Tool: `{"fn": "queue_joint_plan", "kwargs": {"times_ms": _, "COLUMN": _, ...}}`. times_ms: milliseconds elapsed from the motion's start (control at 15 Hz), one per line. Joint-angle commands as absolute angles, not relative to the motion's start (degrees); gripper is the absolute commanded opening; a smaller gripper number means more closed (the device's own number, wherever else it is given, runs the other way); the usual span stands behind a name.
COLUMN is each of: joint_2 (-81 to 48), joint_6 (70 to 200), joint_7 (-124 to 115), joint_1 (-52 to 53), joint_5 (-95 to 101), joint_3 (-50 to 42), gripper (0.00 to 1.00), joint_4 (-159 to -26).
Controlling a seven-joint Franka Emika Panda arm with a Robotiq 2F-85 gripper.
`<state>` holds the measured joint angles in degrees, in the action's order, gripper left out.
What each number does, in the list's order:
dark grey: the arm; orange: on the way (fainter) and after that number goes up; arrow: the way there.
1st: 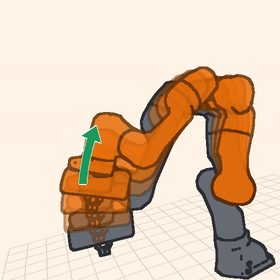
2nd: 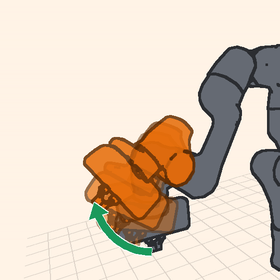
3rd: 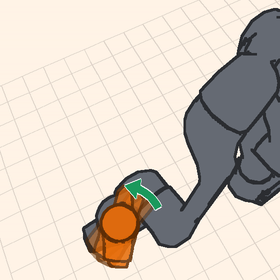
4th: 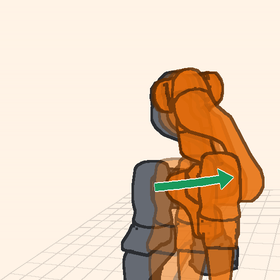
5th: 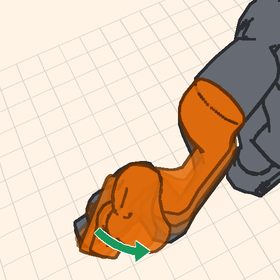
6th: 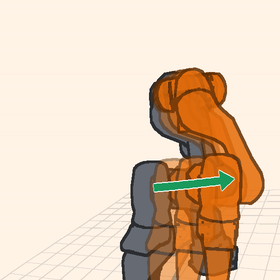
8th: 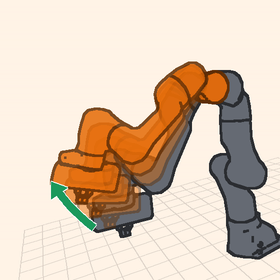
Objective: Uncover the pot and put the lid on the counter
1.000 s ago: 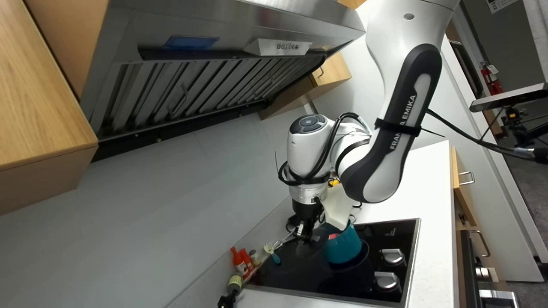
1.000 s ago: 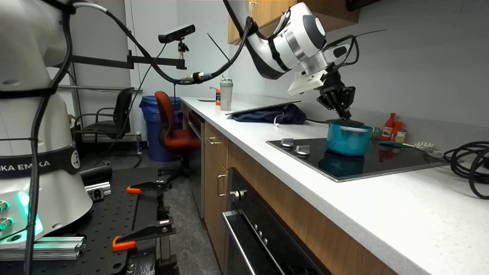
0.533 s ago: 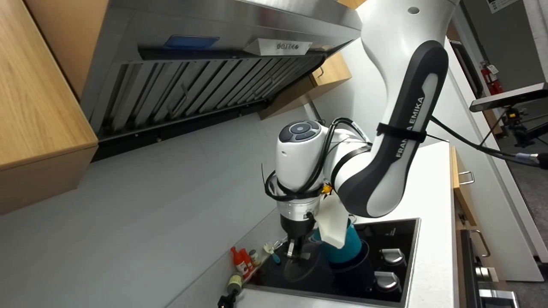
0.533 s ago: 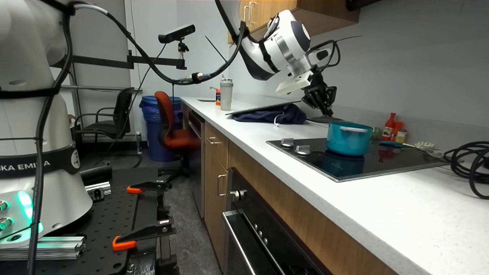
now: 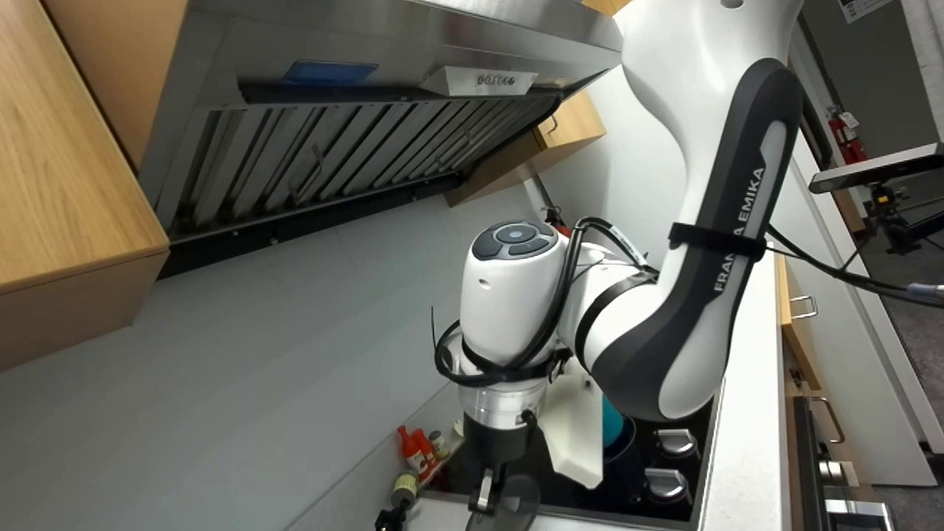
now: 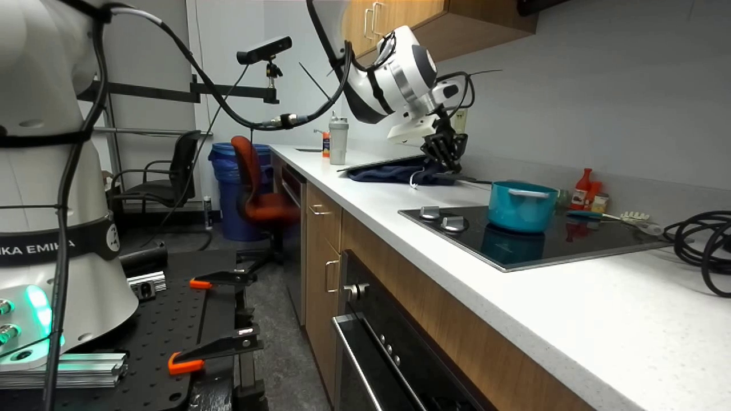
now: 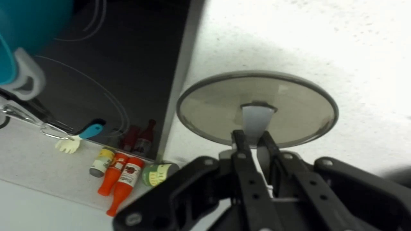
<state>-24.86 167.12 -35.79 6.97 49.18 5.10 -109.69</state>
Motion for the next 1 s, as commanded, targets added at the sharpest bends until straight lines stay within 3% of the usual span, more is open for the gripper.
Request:
{"fn": "queue_joint_plan", "kwargs": {"times_ms": 0, "joint_2": -23.38, "joint_6": 169.63, "joint_7": -35.22, "joint_1": 7.77, "joint_5": 49.48, "joint_3": 7.33, "gripper": 0.03, "joint_4": -112.72}}
{"fn": "queue_joint_plan", "kwargs": {"times_ms": 867, "joint_2": -19.93, "joint_6": 167.32, "joint_7": -34.53, "joint_1": 7.7, "joint_5": 49.42, "joint_3": 12.23, "gripper": 0.03, "joint_4": -122.94}}
{"fn": "queue_joint_plan", "kwargs": {"times_ms": 933, "joint_2": -19.57, "joint_6": 167.23, "joint_7": -34.31, "joint_1": 7.63, "joint_5": 49.32, "joint_3": 12.27, "gripper": 0.39, "joint_4": -123.43}}
